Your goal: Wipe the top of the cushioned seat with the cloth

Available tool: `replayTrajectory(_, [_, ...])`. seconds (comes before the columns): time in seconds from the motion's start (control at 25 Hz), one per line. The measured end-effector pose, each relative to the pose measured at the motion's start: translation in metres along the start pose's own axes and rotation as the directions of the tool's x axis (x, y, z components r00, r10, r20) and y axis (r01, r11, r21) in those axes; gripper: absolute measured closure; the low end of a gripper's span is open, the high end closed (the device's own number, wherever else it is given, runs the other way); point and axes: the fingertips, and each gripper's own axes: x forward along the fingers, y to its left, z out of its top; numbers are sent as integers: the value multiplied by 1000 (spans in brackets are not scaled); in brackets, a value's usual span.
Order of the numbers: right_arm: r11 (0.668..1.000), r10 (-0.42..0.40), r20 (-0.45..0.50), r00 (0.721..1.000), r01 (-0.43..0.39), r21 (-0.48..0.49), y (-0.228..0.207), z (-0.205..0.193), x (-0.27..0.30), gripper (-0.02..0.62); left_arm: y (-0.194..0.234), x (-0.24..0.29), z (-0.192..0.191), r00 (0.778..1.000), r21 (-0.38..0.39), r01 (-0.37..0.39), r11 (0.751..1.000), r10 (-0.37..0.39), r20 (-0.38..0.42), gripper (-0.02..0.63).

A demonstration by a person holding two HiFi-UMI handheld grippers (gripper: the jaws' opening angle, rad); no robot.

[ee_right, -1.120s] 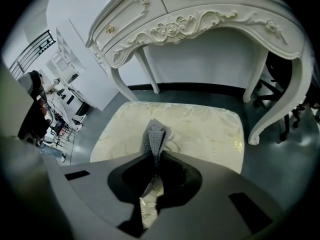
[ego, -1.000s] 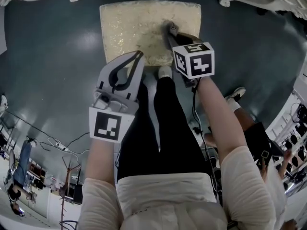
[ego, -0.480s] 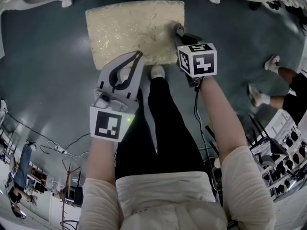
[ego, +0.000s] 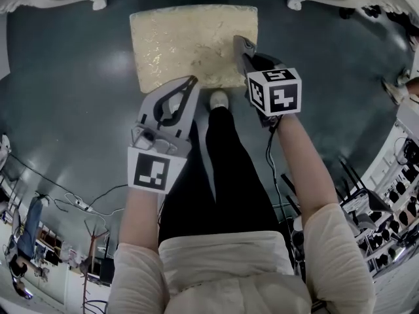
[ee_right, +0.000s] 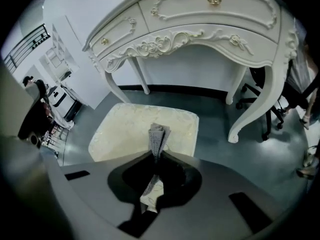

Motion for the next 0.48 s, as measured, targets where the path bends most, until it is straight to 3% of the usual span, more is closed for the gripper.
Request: replayTrajectory(0.48, [989,143,-35,989,-144,-44,155,2,49,568,66,-79,-31,999,-12,-46,999,46,-20,603])
